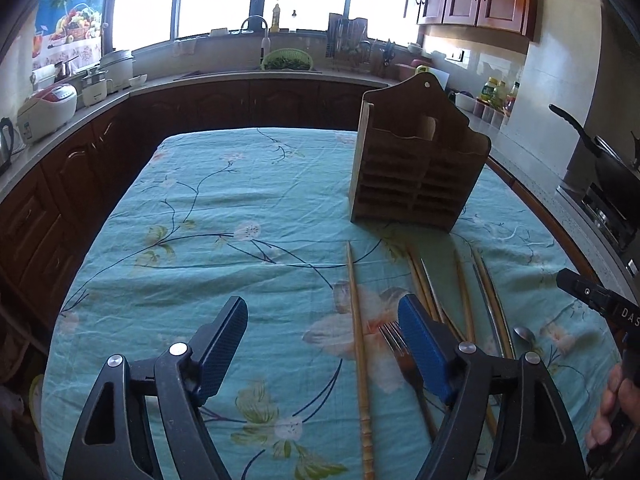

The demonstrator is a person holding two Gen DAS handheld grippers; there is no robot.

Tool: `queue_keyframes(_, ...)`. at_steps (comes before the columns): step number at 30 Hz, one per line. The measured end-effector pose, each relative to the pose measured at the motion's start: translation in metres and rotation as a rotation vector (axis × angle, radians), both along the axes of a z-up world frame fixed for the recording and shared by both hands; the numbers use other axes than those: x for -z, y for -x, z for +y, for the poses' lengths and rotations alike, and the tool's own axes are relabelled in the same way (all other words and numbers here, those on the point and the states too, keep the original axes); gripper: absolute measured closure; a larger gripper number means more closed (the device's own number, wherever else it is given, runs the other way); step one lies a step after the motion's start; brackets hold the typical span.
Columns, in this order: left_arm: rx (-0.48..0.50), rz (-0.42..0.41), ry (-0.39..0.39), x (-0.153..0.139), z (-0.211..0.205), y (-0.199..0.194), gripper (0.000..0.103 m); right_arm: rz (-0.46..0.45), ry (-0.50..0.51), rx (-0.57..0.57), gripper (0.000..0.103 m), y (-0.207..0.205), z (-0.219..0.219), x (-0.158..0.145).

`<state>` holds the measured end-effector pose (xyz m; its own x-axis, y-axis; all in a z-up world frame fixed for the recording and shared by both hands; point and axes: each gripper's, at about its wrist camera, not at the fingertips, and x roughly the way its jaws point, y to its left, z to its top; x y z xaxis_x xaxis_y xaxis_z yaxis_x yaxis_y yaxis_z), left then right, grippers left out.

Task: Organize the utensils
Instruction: 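Lower the left gripper onto a wooden chopstick and close while the right gripper grasps another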

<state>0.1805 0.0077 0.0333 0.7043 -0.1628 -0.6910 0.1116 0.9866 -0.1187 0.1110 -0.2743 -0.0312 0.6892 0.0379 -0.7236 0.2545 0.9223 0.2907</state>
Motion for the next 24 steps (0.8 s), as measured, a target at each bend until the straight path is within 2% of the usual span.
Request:
queue_keyframes(2,0.013,0.026,-0.006,0.002,-0.003,-0.016,0.033,0.018,-0.020,-0.014,0.059,-0.011,0.000,0.004)
queue_keyframes(6,0.032,0.070,-0.018,0.007,-0.011,-0.045,0.037,0.049,-0.053,-0.060,0.063,-0.036,0.007,0.011)
queue_keyframes(11,0.051,0.108,-0.039,0.018,-0.025,-0.079,0.041,0.117,-0.088,-0.097,0.073,-0.069,0.018,0.030)
queue_keyframes(16,0.071,0.162,-0.058,0.037,-0.034,-0.112,0.053,0.175,-0.097,-0.117,0.077,-0.095,0.026,0.049)
queue_keyframes(22,0.083,0.252,-0.067,0.062,-0.038,-0.140,0.063,0.249,-0.058,-0.132,0.082,-0.117,0.030,0.065)
queue_keyframes(24,0.089,0.241,-0.102,0.066,-0.043,-0.143,0.064,0.269,-0.025,-0.148,0.082,-0.123,0.034,0.063)
